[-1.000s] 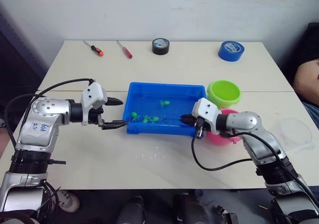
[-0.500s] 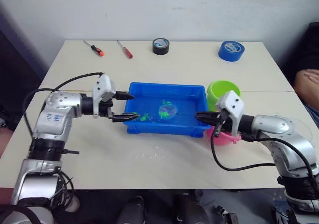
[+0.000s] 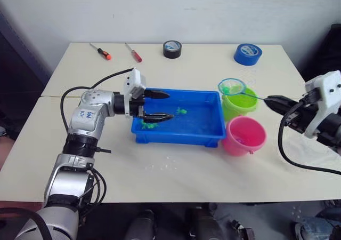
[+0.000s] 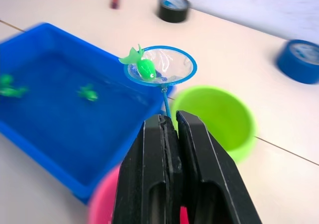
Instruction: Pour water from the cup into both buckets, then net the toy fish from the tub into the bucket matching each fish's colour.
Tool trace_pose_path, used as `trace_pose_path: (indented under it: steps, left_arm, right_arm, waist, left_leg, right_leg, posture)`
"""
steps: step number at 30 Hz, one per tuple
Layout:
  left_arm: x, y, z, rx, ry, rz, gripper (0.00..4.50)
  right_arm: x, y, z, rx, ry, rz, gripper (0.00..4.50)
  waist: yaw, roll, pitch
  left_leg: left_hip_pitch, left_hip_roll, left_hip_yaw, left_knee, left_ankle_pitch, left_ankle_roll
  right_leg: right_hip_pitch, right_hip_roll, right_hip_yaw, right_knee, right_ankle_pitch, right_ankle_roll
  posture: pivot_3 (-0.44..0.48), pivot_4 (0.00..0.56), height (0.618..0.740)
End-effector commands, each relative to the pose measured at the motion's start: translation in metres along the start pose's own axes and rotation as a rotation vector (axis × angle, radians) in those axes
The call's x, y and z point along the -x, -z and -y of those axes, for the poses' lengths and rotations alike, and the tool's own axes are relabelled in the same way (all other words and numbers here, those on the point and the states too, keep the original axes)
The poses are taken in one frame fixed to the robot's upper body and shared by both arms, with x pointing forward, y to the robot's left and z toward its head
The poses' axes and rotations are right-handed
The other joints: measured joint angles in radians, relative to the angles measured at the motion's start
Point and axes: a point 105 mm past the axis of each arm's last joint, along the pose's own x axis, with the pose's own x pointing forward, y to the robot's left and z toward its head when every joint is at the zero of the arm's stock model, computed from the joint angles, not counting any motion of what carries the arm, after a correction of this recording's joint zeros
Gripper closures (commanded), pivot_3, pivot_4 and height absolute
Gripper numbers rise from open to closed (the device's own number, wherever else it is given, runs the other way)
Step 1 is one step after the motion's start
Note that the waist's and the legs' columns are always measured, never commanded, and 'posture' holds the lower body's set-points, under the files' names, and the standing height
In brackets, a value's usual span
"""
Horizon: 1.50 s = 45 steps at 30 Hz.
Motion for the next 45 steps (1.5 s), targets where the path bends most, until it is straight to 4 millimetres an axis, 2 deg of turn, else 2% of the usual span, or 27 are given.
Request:
trace_pose_path:
  steps: [1, 3, 6, 7, 11, 14, 18, 22, 25, 29, 32, 36, 39, 40, 43, 44, 45]
  left_arm:
    - [-0.007, -0.014, 0.000, -0.054, 0.022, 0.025, 0.06]
    - [-0.010, -0.015, 0.000, -0.057, 0.022, 0.034, 0.06]
    - [-0.012, -0.018, 0.000, -0.061, 0.019, 0.048, 0.06]
    - [-0.012, -0.018, 0.000, -0.061, 0.018, 0.049, 0.06]
    - [-0.012, -0.020, -0.001, -0.063, 0.008, 0.056, 0.06]
    - [-0.011, -0.020, -0.001, -0.063, 0.003, 0.055, 0.06]
    - [-0.010, -0.020, -0.002, -0.063, -0.001, 0.053, 0.06]
    - [-0.009, -0.019, -0.004, -0.062, -0.005, 0.046, 0.06]
    - [-0.009, -0.018, -0.005, -0.062, -0.006, 0.041, 0.06]
    - [-0.009, -0.017, -0.007, -0.069, -0.009, 0.031, 0.06]
    - [-0.008, -0.016, -0.006, -0.070, -0.008, 0.029, 0.06]
    - [-0.006, -0.016, -0.008, -0.076, -0.019, 0.023, 0.06]
    - [-0.004, -0.017, -0.009, -0.078, -0.025, 0.025, 0.06]
    - [-0.004, -0.017, -0.009, -0.080, -0.025, 0.024, 0.06]
    - [-0.002, -0.016, -0.011, -0.087, -0.035, 0.018, 0.06]
    - [-0.001, -0.017, -0.011, -0.086, -0.037, 0.019, 0.06]
    - [-0.001, -0.017, -0.011, -0.086, -0.037, 0.020, 0.06]
  right_arm:
    - [-0.001, -0.001, 0.017, 0.187, 0.106, -0.015, 4.50]
    - [-0.006, 0.002, 0.021, 0.339, 0.128, -0.040, 4.50]
    - [-0.017, 0.010, 0.020, 0.761, 0.109, -0.103, 4.50]
    - [-0.019, 0.013, 0.019, 0.847, 0.093, -0.109, 4.50]
    - [-0.025, 0.018, 0.014, 1.516, -0.010, -0.132, 4.50]
    - [-0.023, 0.018, 0.016, 1.724, -0.061, -0.096, 4.50]
    - [-0.020, 0.018, 0.017, 1.736, -0.094, -0.068, 4.50]
    - [-0.017, -0.002, 0.022, 1.775, -0.026, -0.013, 4.50]
    - [-0.019, 0.008, 0.014, 1.763, -0.090, -0.022, 4.50]
    - [-0.021, 0.005, 0.021, 1.748, -0.048, -0.034, 4.50]
    - [-0.022, 0.025, 0.009, 1.725, -0.167, -0.055, 4.50]
    - [-0.024, 0.014, 0.024, 1.701, -0.079, -0.073, 4.50]
    - [-0.024, 0.033, 0.016, 1.674, -0.188, -0.108, 4.50]
    - [-0.025, 0.031, 0.016, 1.673, -0.167, -0.089, 4.50]
    - [-0.026, -0.001, 0.027, 1.719, -0.014, -0.016, 4.50]
    - [-0.026, -0.004, 0.027, 1.718, -0.006, -0.008, 4.50]
    - [-0.027, 0.004, 0.022, 1.714, -0.058, -0.017, 4.50]
  waist:
    - [0.000, 0.000, 0.000]
    - [0.000, 0.000, 0.000]
    - [0.000, 0.000, 0.000]
    - [0.000, 0.000, 0.000]
    - [-0.001, 0.001, 0.000]
    - [0.000, 0.001, 0.000]
    - [0.000, 0.001, 0.000]
    - [0.000, 0.001, 0.000]
    - [-0.001, 0.001, 0.000]
    - [0.000, 0.001, 0.000]
    - [0.000, 0.001, 0.000]
    - [-0.001, 0.001, 0.000]
    - [-0.001, 0.001, 0.000]
    - [-0.001, 0.001, 0.000]
    - [-0.003, 0.001, 0.000]
    - [-0.003, 0.001, 0.000]
    - [-0.003, 0.001, 0.000]
  left_leg:
    - [0.000, 0.000, 0.000, 0.000, 0.000, 0.000]
    - [0.000, 0.000, 0.001, 0.000, 0.000, 0.000]
    - [0.000, -0.001, 0.002, 0.000, 0.000, 0.001]
    - [0.000, -0.001, 0.003, 0.000, 0.000, 0.001]
    - [0.000, -0.002, 0.006, 0.000, 0.001, 0.001]
    - [0.000, -0.001, 0.006, 0.000, 0.001, 0.000]
    - [0.000, -0.001, 0.006, 0.000, 0.001, 0.000]
    - [0.000, -0.001, 0.006, 0.001, 0.001, 0.000]
    - [0.001, -0.001, 0.006, 0.001, 0.001, -0.001]
    - [0.002, -0.001, 0.006, 0.001, 0.001, -0.001]
    - [0.002, 0.000, 0.006, 0.001, 0.001, -0.001]
    - [0.002, 0.000, 0.007, 0.001, 0.001, -0.001]
    - [0.003, 0.000, 0.008, 0.001, 0.001, 0.000]
    - [0.005, 0.000, 0.007, 0.000, 0.001, 0.000]
    - [0.005, 0.000, 0.008, 0.000, 0.001, 0.000]
    - [0.005, 0.000, 0.009, 0.000, 0.001, 0.000]
    - [0.006, 0.000, 0.010, 0.000, 0.001, 0.000]
  right_leg:
    - [0.000, 0.000, 0.000, 0.000, 0.000, 0.000]
    - [0.000, 0.000, 0.001, 0.000, 0.000, 0.000]
    - [-0.001, 0.000, 0.002, 0.000, 0.000, 0.000]
    - [-0.001, 0.000, 0.002, 0.000, 0.000, 0.000]
    - [-0.003, 0.000, 0.003, 0.000, 0.000, 0.000]
    - [-0.004, 0.000, 0.004, 0.000, 0.000, 0.000]
    - [-0.003, 0.000, 0.004, 0.000, 0.000, 0.000]
    - [-0.003, 0.000, 0.004, 0.000, 0.000, 0.000]
    - [-0.003, 0.001, 0.004, 0.000, 0.000, 0.000]
    - [-0.002, 0.001, 0.004, 0.000, 0.000, 0.000]
    - [-0.002, 0.001, 0.004, 0.000, 0.000, 0.000]
    - [-0.002, 0.001, 0.004, 0.000, 0.000, 0.000]
    - [-0.002, 0.001, 0.004, 0.001, 0.000, 0.000]
    - [0.000, 0.001, 0.004, 0.001, 0.000, 0.000]
    - [0.000, 0.001, 0.005, 0.001, 0.000, 0.000]
    - [0.000, 0.001, 0.005, 0.001, 0.000, 0.000]
    - [-0.001, 0.001, 0.005, 0.001, 0.000, 0.000]
  posture:
    - [0.000, 0.150, 0.736]
    - [0.000, 0.150, 0.736]
    - [0.000, 0.150, 0.736]
    - [0.000, 0.150, 0.736]
    - [0.000, 0.150, 0.736]
    - [0.000, 0.150, 0.736]
    - [0.000, 0.150, 0.736]
    - [0.000, 0.150, 0.736]
    - [0.000, 0.150, 0.736]
    - [0.000, 0.150, 0.736]
    - [0.000, 0.150, 0.736]
    - [0.000, 0.150, 0.736]
    - [0.000, 0.150, 0.736]
    - [0.000, 0.150, 0.736]
    - [0.000, 0.150, 0.736]
    - [0.000, 0.150, 0.736]
    - [0.000, 0.150, 0.736]
